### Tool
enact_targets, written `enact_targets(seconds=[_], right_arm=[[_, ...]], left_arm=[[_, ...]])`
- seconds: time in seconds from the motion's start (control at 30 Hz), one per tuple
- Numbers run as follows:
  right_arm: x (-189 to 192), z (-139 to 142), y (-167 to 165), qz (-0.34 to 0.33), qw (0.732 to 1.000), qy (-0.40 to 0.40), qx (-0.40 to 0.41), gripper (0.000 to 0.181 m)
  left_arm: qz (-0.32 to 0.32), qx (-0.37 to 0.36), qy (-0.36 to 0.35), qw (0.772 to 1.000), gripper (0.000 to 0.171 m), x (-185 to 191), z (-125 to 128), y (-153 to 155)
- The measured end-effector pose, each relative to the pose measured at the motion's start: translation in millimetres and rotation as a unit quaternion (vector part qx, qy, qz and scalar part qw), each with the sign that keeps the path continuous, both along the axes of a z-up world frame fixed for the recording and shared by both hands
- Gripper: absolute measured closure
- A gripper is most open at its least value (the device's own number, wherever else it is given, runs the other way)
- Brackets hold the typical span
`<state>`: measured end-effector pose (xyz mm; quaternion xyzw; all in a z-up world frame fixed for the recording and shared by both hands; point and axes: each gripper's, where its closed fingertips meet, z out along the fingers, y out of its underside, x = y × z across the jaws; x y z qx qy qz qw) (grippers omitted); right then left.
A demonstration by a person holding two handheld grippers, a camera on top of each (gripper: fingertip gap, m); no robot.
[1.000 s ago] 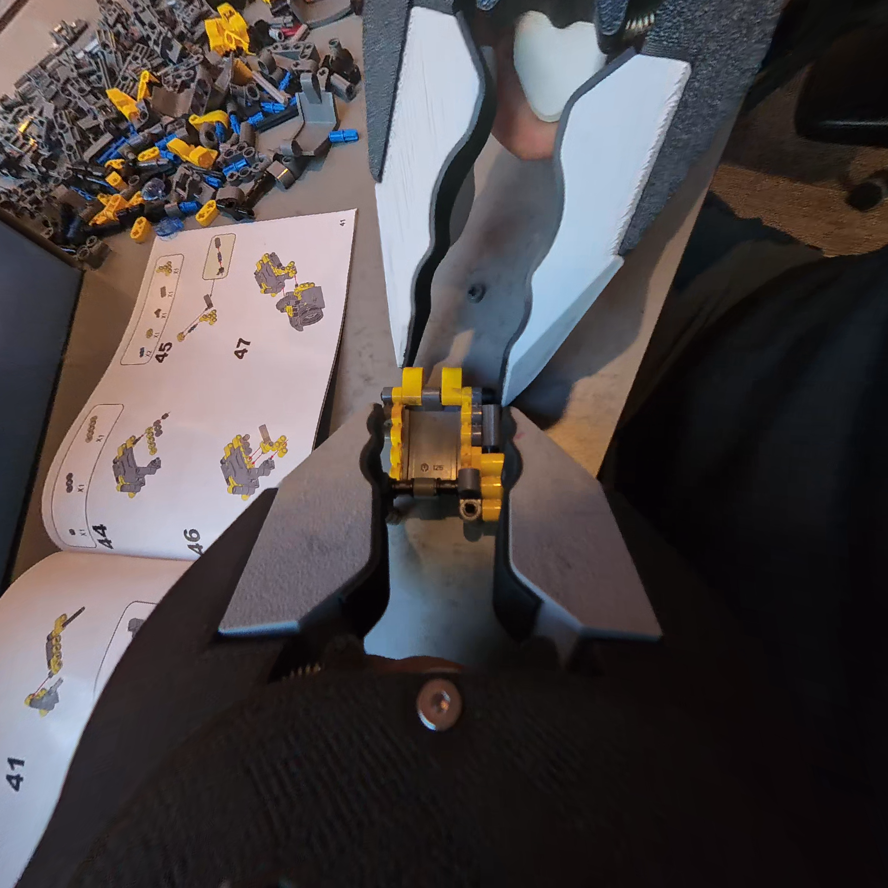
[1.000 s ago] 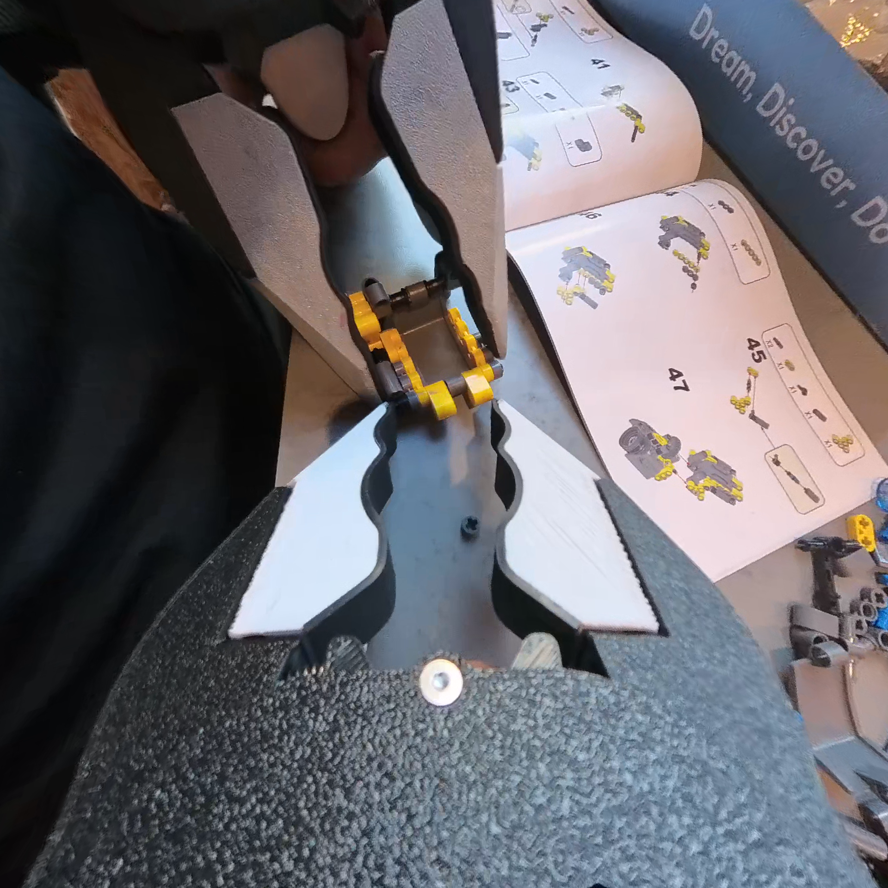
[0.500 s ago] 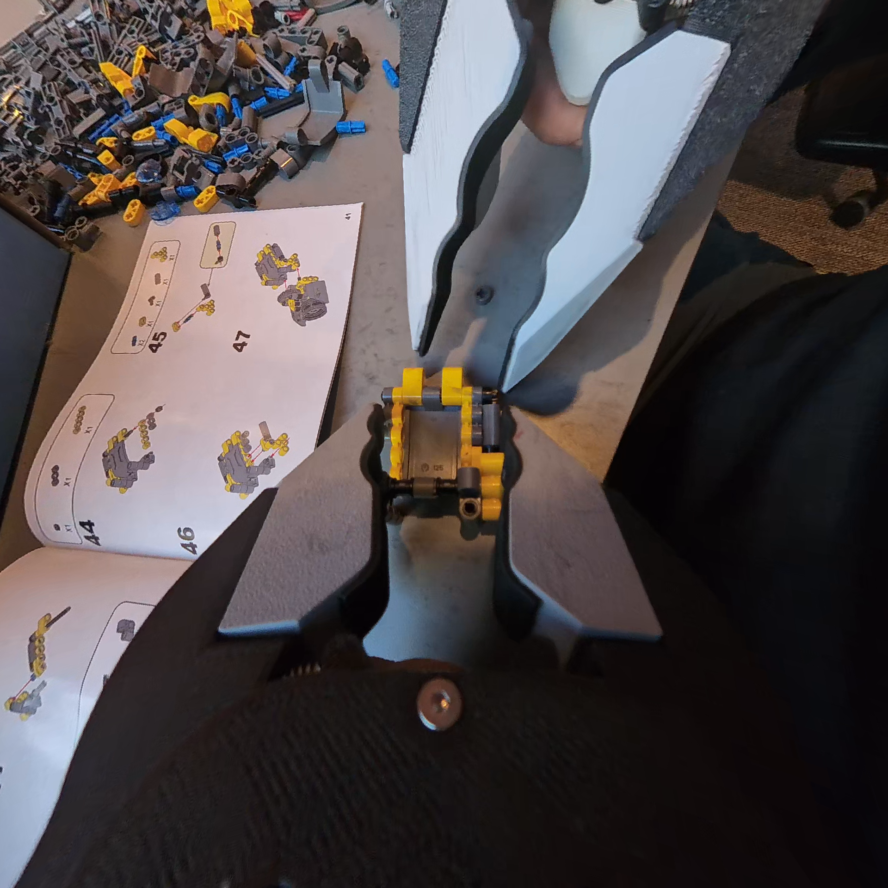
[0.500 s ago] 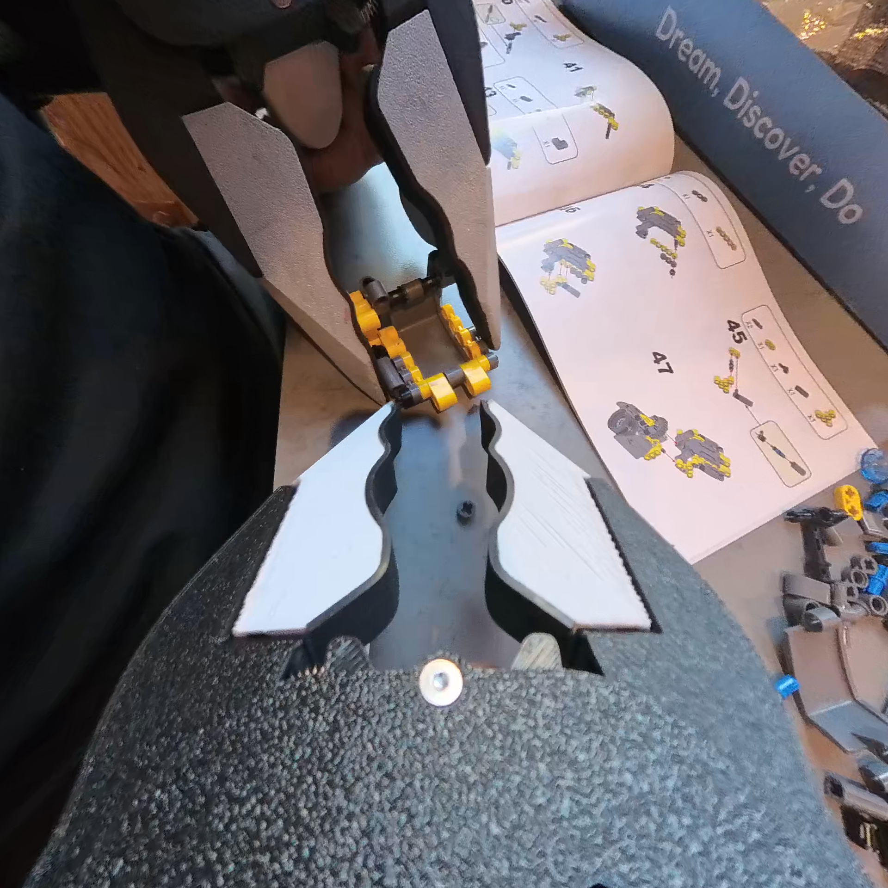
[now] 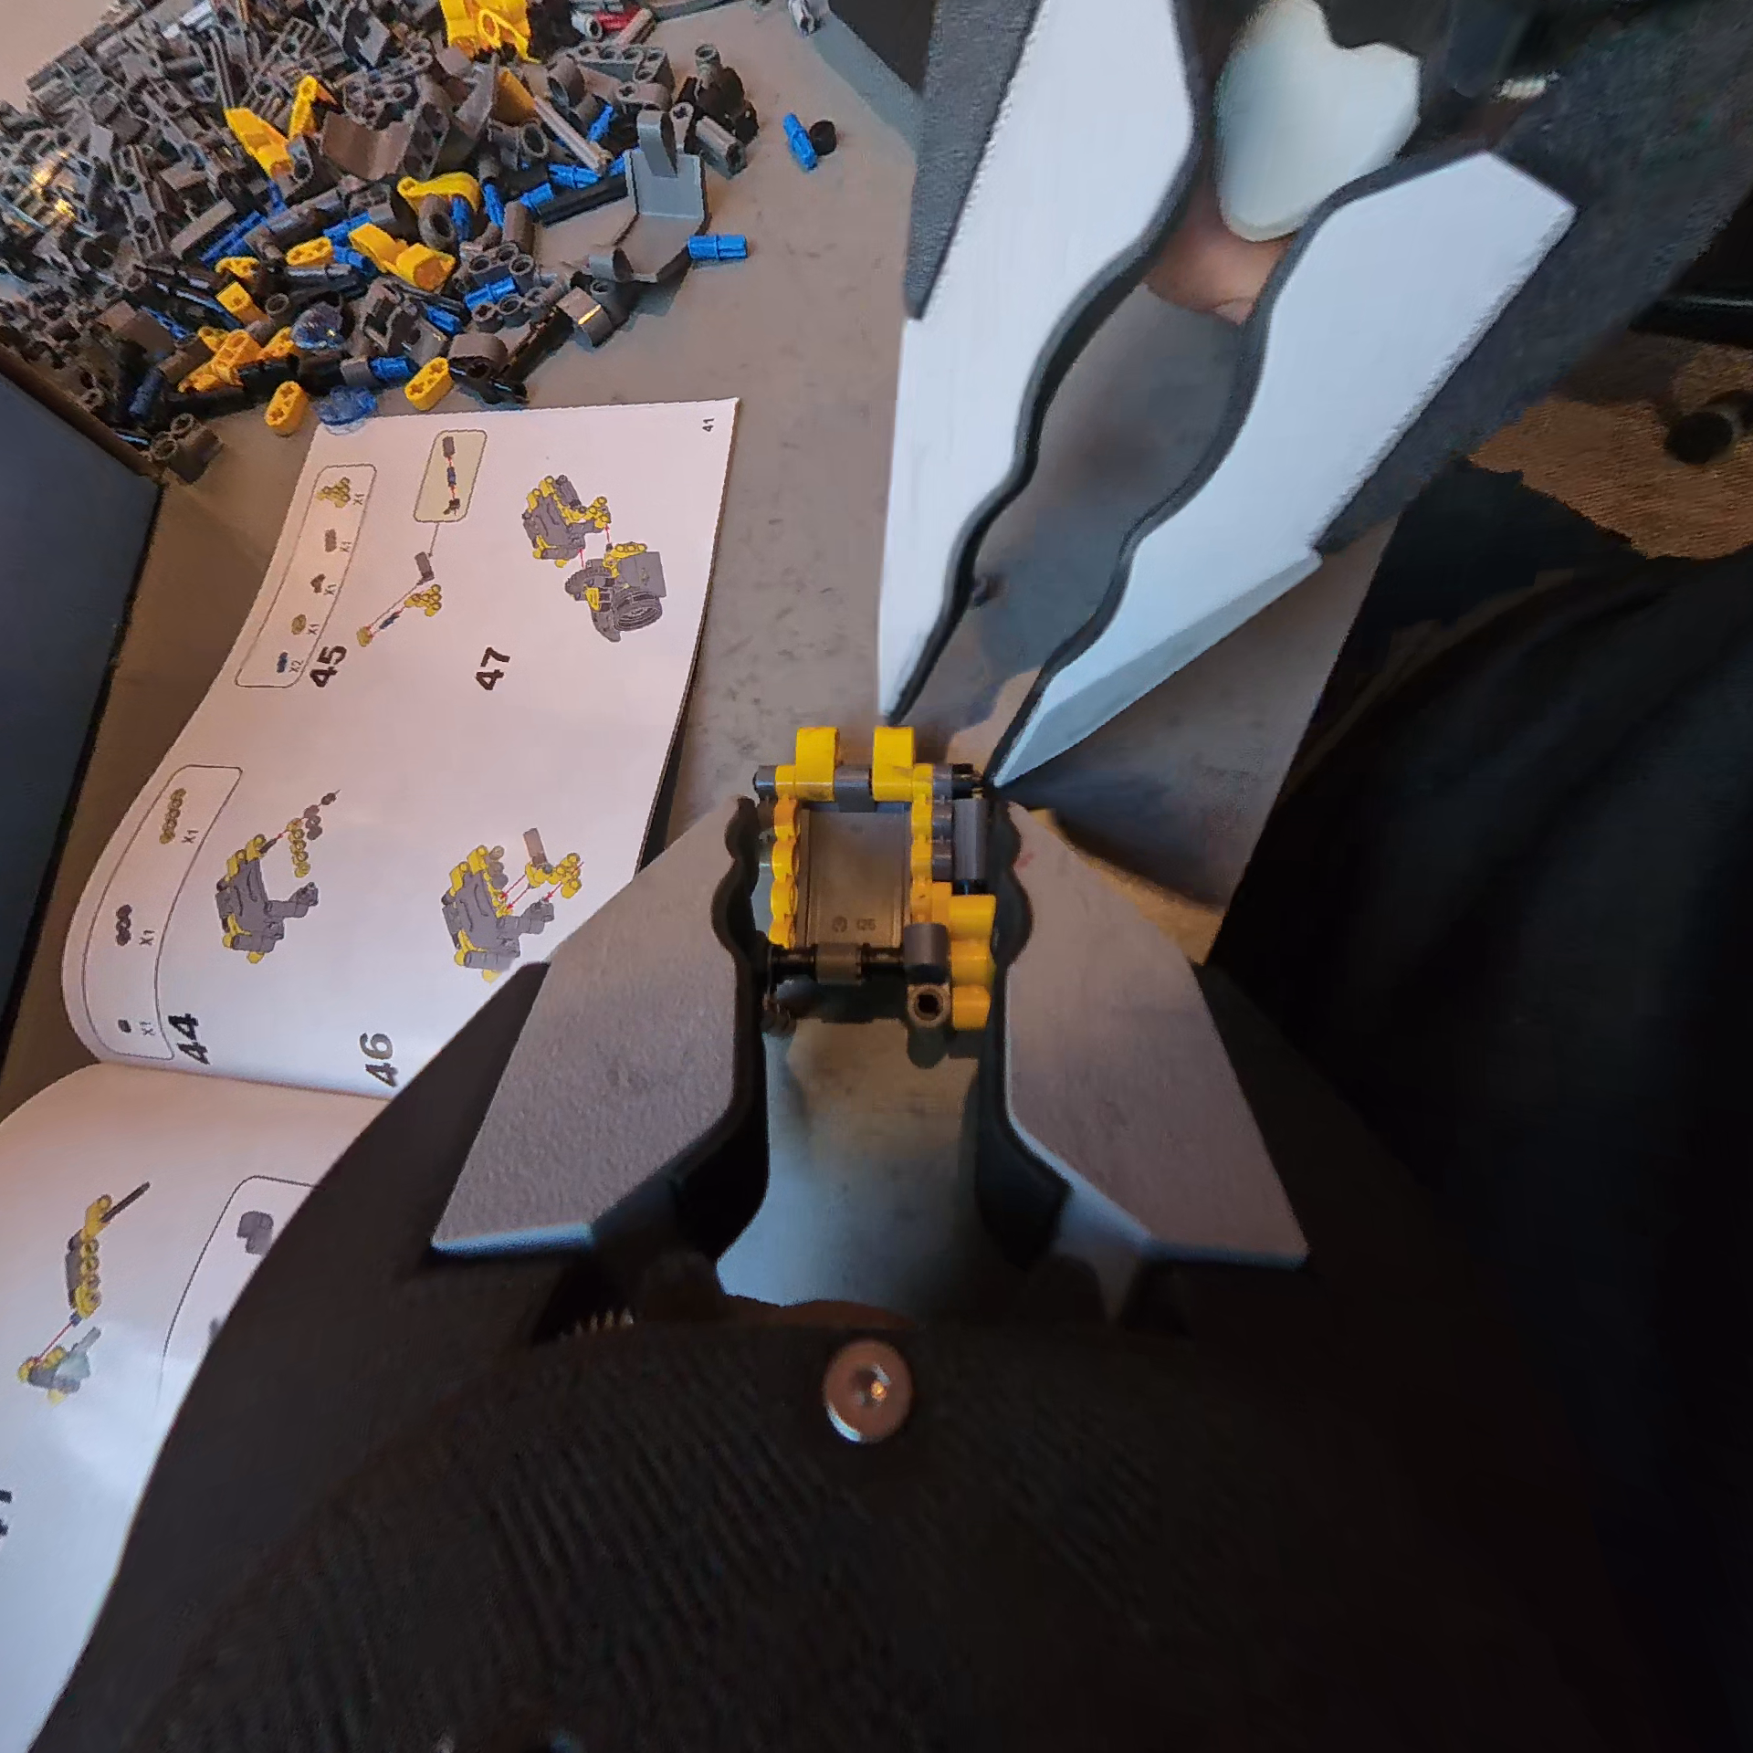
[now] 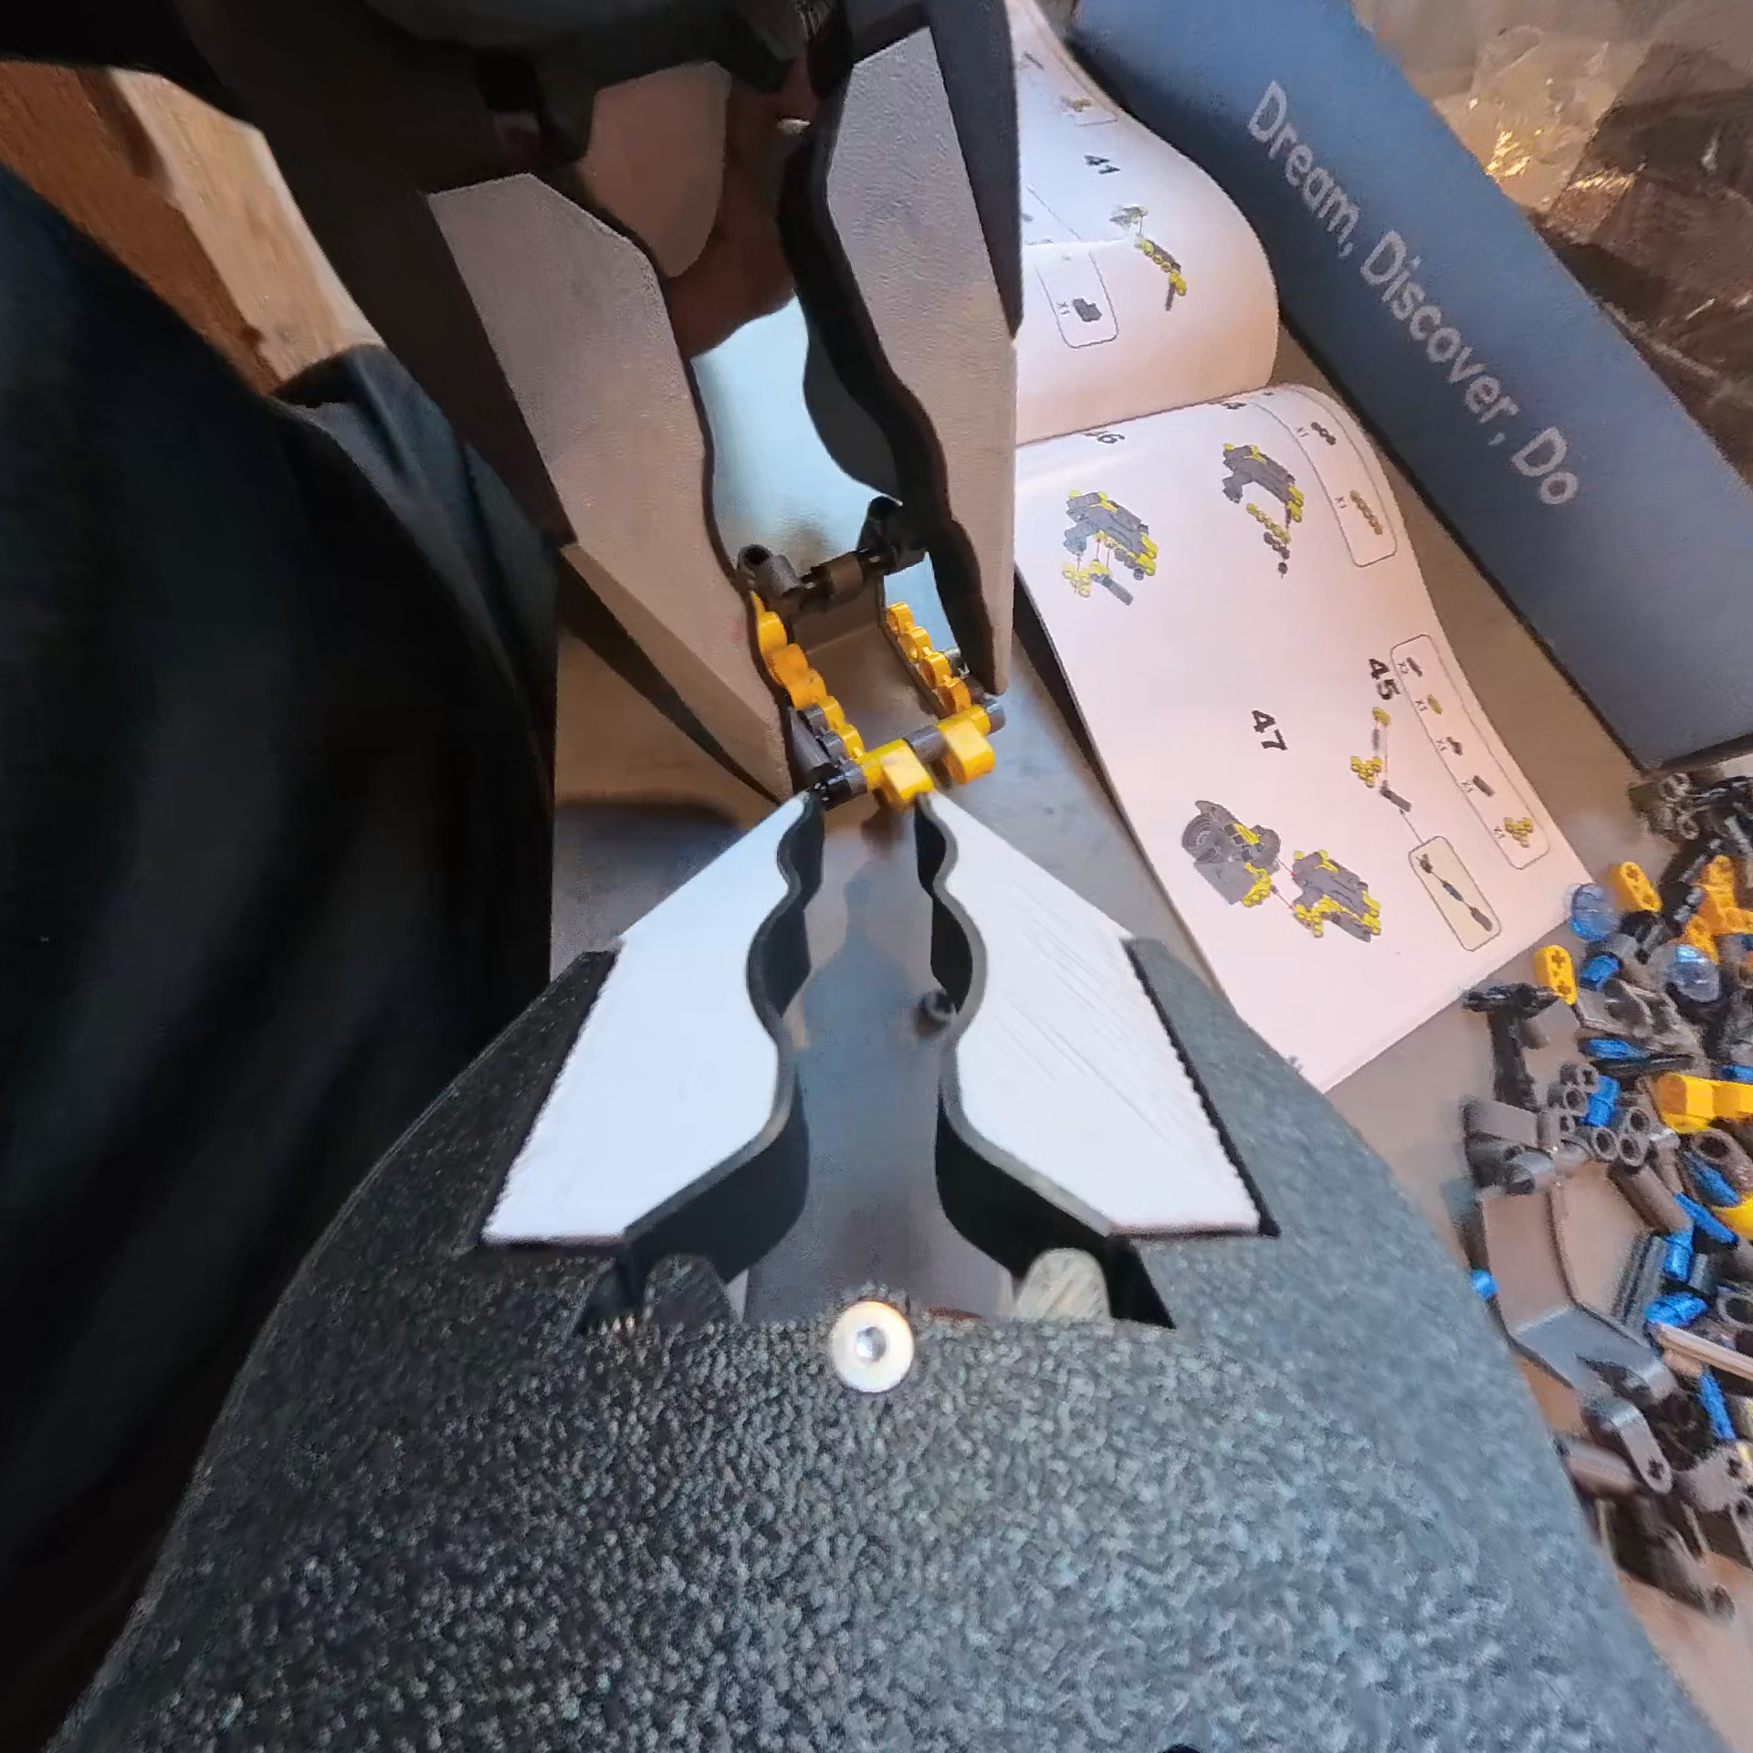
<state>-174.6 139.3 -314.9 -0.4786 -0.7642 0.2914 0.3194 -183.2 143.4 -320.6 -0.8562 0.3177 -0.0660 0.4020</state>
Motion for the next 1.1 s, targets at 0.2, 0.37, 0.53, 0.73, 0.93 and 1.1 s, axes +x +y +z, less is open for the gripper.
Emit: enact_targets(seconds=[0.2,0.37,0.53,0.73,0.93,1.1], right_arm=[[6.7,7.2,-4.4,-0.009,0.999,0.033,0.028,0.17],[8.4,12.3,0.3,-0.023,0.999,0.037,-0.024,0.161],[1.2,28.5,6.7,-0.034,0.981,0.04,-0.184,0.162],[-10.1,19.8,6.2,-0.028,0.967,-0.017,-0.254,0.167],[-10.0,19.4,2.7,-0.024,0.97,-0.022,-0.243,0.172],[-7.2,17.8,4.1,-0.04,0.98,-0.004,-0.197,0.175]], left_arm=[[-0.03,0.099,0.094,0.99,0.126,6.1,7.5,-3.9],[-0.052,0.204,0.192,0.958,0.126,3.9,15.8,-1.1],[-0.099,0.269,0.233,0.929,0.126,7.9,20.2,-1.2],[-0.14,0.305,0.279,0.9,0.126,3.9,21.2,2.0],[-0.175,0.342,0.313,0.868,0.125,2.5,21.9,2.2],[-0.15,0.318,0.283,0.892,0.116,4.1,24.3,0.8]])
